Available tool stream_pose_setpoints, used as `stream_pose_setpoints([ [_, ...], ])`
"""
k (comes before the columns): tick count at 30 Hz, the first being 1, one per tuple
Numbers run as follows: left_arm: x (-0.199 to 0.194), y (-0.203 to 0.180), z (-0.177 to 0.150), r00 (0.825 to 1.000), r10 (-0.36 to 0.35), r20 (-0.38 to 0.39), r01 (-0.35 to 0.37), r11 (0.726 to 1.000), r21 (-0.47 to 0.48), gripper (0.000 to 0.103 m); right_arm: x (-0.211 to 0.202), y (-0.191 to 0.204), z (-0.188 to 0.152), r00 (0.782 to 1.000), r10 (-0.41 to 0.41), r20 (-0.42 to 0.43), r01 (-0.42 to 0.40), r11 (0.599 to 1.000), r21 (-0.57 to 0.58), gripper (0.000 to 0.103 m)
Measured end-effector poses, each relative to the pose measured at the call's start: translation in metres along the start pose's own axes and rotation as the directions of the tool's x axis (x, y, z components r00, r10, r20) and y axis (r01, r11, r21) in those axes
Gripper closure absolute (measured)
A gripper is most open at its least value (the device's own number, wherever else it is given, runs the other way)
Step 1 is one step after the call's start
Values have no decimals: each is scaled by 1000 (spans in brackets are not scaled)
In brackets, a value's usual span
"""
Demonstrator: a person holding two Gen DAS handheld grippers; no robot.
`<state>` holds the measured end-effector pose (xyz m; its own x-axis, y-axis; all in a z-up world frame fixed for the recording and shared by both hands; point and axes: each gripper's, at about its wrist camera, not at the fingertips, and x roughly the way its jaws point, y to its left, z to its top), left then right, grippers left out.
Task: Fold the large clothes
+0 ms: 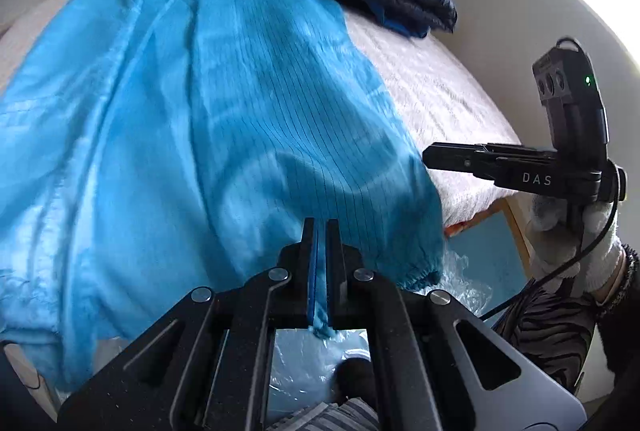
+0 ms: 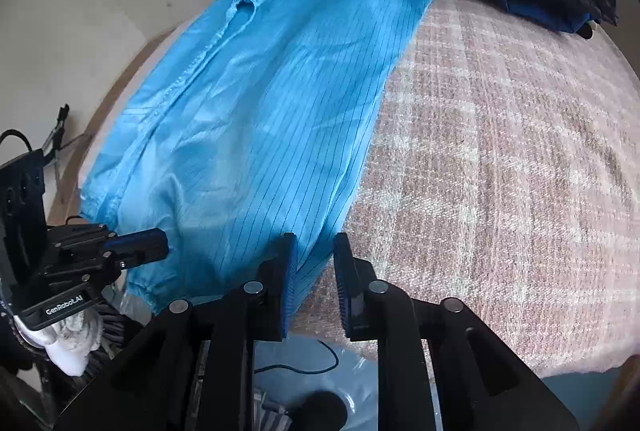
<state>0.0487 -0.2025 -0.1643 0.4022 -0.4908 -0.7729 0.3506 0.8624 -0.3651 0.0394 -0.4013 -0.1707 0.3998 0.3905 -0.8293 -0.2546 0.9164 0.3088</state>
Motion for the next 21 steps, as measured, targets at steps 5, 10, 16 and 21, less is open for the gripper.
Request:
stream_pose_setpoints([
  [5,-37,-13,-12,995,22,102,-26,999,36,103,-36,-9,6,986,12,165,-20,999,45,84],
  [10,-41,-37,-20,991,10,135,-21,997,78,77,-70,-29,3,955,29,295,-60,994,96,49],
  [16,-6,-69,-24,995,2,100,-14,992,128,69,-92,-55,-9,929,4,371,-73,982,173,43],
  [21,5,-85,-20,994,11,105,-30,983,180,69,-91,-69,-10,921,10,390,-110,966,234,43],
])
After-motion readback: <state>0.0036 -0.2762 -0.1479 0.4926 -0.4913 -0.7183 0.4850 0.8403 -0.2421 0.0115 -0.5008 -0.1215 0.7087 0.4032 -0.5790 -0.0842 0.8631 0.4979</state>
